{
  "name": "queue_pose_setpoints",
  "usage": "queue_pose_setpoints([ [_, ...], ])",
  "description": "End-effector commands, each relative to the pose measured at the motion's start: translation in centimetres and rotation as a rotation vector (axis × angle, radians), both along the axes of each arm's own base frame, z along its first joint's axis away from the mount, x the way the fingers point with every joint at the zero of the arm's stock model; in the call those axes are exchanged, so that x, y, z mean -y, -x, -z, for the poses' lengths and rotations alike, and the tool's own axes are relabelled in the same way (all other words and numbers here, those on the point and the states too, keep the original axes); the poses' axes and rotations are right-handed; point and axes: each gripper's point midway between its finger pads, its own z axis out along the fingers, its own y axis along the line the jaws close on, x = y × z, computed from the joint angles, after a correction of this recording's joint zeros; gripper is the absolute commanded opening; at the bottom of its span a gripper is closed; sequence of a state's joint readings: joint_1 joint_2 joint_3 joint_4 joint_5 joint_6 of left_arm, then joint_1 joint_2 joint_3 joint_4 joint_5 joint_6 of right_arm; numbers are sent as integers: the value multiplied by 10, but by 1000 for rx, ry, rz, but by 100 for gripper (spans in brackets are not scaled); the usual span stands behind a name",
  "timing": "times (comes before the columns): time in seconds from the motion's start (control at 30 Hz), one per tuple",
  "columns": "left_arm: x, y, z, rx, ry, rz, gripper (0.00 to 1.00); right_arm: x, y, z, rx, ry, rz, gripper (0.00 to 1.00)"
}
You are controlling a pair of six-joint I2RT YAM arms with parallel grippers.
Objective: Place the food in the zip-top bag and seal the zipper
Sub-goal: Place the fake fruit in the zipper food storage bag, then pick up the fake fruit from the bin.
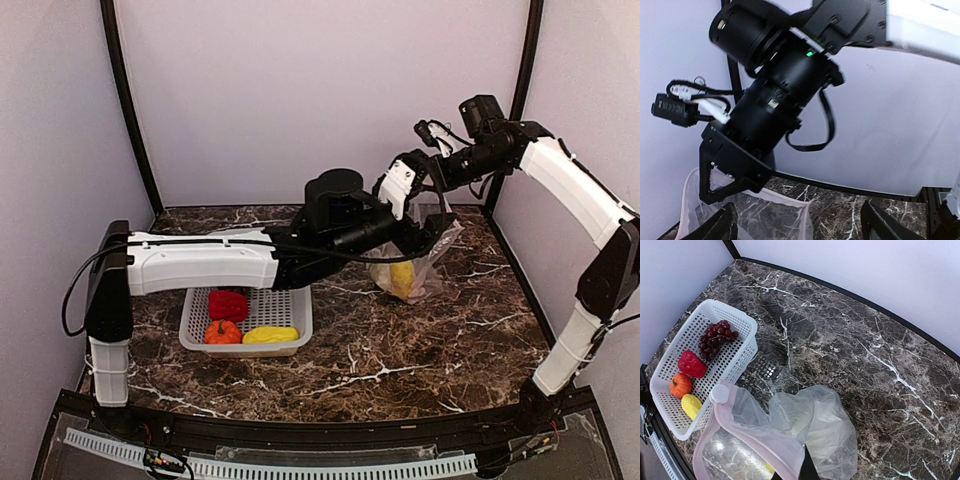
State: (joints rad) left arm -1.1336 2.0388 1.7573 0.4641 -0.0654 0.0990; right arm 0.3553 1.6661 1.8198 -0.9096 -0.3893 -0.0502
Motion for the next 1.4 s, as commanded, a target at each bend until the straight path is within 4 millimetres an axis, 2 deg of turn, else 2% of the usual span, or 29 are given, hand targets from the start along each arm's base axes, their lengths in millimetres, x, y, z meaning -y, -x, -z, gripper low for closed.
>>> queue_pose_setpoints([
  [0.0,-42,35,-53,67,56,57,84,15,-25,-11,110,61,17,0],
  [0.1,-76,28,-31,21,-7,-62,83,29,-37,-21,158,113,72,0],
  [0.2,-108,20,-9,-39,-55,-181,83,52,-55,-47,235,124,151,0],
  [0.27,-128,20,11,-78,-107,-232,84,66,-65,-57,266,136,194,0],
  [0.4,-167,24,56,-148,-271,-310,85,77,-71,-70,312,149,227,0],
  [0.5,-195,34,89,-209,-439,-331,88,65,-61,-61,290,85,192,0],
  [0.6,-220,47,125,-265,-623,-326,94,34,-44,-23,227,63,103,0],
  [0.7,-234,59,149,-290,-766,-288,94,1,-21,18,128,35,-33,0],
  [0.8,-255,63,169,-305,-926,-300,94,-12,-1,41,48,-9,-125,0],
  [1.13,-282,75,211,-434,-1155,-232,89,-21,27,47,32,-63,-219,0],
  [1.37,-284,78,222,-483,-1222,-184,86,-21,35,46,41,-73,-230,0],
])
